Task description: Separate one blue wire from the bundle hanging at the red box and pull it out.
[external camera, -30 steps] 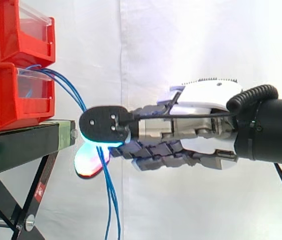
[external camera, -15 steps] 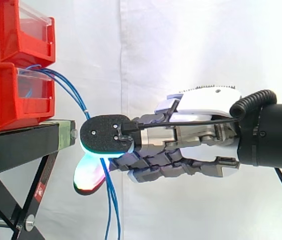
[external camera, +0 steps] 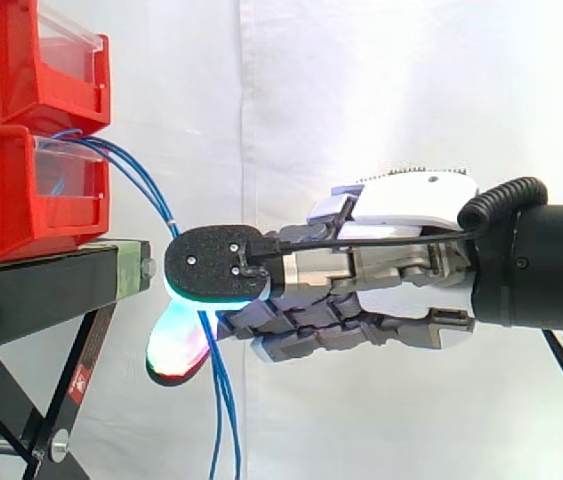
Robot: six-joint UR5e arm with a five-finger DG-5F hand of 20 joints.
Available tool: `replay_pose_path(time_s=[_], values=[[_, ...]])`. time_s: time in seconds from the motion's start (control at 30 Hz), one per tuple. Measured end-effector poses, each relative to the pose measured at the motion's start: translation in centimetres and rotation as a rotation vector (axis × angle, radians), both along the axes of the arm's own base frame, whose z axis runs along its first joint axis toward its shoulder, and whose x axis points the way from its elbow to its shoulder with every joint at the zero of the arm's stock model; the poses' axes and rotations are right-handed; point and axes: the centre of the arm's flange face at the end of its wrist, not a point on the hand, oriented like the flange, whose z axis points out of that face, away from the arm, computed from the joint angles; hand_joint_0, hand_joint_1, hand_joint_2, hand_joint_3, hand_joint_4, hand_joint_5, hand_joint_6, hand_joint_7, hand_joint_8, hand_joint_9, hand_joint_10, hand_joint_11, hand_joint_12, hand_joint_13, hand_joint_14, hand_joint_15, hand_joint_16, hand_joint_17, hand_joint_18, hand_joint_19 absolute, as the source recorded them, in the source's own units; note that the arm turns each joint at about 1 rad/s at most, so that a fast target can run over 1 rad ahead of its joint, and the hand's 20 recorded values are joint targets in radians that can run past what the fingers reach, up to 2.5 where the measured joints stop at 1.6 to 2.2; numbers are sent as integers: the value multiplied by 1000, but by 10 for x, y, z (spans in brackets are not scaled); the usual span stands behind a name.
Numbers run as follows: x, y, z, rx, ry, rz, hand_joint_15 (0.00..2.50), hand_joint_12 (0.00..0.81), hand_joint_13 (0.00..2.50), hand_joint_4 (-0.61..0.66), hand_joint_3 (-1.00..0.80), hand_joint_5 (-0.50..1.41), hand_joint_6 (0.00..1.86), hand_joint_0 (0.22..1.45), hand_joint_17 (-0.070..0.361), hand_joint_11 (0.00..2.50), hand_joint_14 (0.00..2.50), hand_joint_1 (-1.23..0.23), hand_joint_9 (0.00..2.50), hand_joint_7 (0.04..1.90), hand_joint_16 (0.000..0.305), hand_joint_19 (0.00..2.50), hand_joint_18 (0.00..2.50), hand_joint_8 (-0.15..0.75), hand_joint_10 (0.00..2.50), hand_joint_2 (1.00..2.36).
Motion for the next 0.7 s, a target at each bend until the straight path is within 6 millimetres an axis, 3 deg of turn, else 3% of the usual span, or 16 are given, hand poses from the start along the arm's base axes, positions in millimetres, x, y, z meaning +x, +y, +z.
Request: replay_pose_path(time_s=[0.4,0.7], values=[[-2,-14,13,1,-9,7,122,347,108,280,-500,-157,501,543,119,133,4,-578,323,1259,53,243,0,291,4,1000],[-2,-20,16,0,-16,5,126,348,124,275,-500,-156,501,548,118,146,4,-579,338,1256,52,250,9,293,4,1000]])
